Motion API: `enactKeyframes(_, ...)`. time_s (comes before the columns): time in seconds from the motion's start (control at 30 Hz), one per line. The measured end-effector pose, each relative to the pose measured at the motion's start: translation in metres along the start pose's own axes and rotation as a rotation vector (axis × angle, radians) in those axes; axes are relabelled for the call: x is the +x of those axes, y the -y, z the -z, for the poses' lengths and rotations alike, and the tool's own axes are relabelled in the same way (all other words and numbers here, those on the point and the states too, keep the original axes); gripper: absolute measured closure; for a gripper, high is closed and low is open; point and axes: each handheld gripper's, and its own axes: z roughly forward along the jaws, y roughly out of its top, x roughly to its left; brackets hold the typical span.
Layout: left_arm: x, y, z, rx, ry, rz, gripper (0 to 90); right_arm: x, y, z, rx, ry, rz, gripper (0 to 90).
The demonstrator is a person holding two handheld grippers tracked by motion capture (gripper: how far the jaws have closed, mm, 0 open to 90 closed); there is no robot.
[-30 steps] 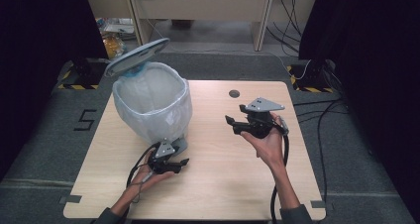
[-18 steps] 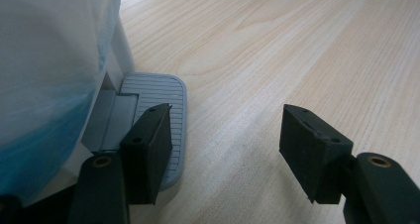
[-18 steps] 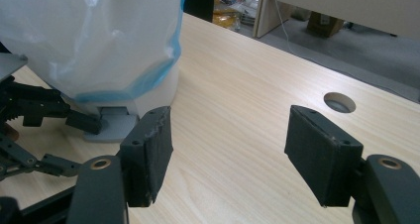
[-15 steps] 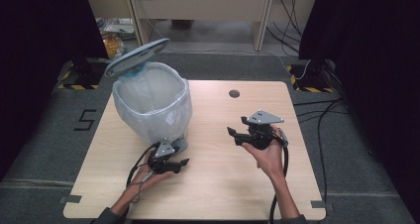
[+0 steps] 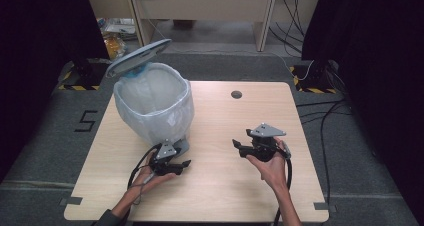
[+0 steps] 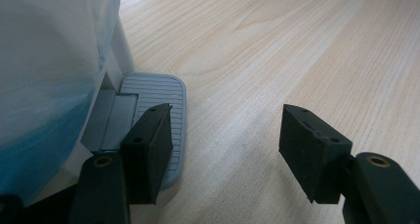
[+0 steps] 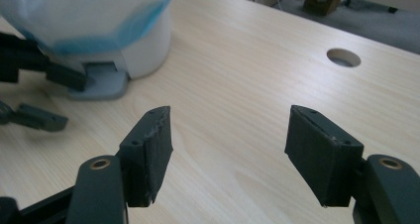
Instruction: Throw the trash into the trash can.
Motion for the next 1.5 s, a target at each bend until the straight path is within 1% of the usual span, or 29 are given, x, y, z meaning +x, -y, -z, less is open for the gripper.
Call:
enactKeyframes(0.03,0.000,0.000,0.000,0.000,0.000,0.000,37.3,0.000,0.004,-0.001,0.010,0.008,0.005,34.3)
enactKeyframes(0.13,0.000,0.000,0.000,0.003,-0.001,-0.002,37.3,0.000,0.012,-0.003,0.023,0.005,-0.010,34.2)
enactKeyframes(0.23,0.000,0.000,0.000,0.003,-0.003,-0.003,37.3,0.000,0.021,-0.004,0.029,0.027,-0.002,34.2)
enactKeyframes(0.3,0.000,0.000,0.000,0.004,-0.003,-0.005,37.3,0.001,0.026,-0.004,0.037,0.019,-0.009,34.2)
enactKeyframes(0.47,0.000,0.000,0.000,0.003,-0.003,-0.005,37.3,0.000,0.039,-0.006,0.052,0.024,-0.031,34.3)
enactKeyframes(0.63,0.000,0.000,0.000,0.004,-0.004,-0.005,37.3,0.000,0.050,-0.008,0.069,0.023,-0.033,34.5)
enactKeyframes(0.77,-0.001,0.000,0.000,0.005,-0.005,-0.008,37.3,0.001,0.059,-0.011,0.096,0.018,-0.038,34.6)
enactKeyframes(0.87,-0.001,0.000,0.000,0.005,-0.005,-0.008,37.3,0.002,0.066,-0.013,0.104,0.018,-0.053,34.6)
enactKeyframes(1.03,-0.001,0.000,0.000,0.005,-0.005,-0.008,37.3,0.003,0.077,-0.016,0.140,0.012,-0.056,34.6)
enactKeyframes(1.1,-0.001,0.000,0.000,0.005,-0.005,-0.009,37.3,0.004,0.080,-0.016,0.147,0.010,-0.061,34.5)
enactKeyframes(1.17,-0.001,0.000,0.000,0.004,-0.004,-0.006,37.3,0.004,0.082,-0.017,0.169,0.016,-0.045,34.8)
enactKeyframes(1.23,-0.001,0.000,0.000,0.005,-0.005,-0.007,37.4,0.006,0.085,-0.018,0.181,0.014,-0.044,34.7)
enactKeyframes(1.3,-0.001,0.000,0.000,0.005,-0.005,-0.008,37.4,0.007,0.086,-0.019,0.182,0.021,-0.028,34.2)
enactKeyframes(1.37,-0.001,0.000,0.000,0.005,-0.005,-0.008,37.4,0.007,0.086,-0.018,0.184,0.015,-0.024,32.2)
enactKeyframes(1.5,-0.001,0.000,0.000,0.005,-0.005,-0.007,37.3,0.010,0.087,-0.018,0.191,0.019,-0.021,29.7)
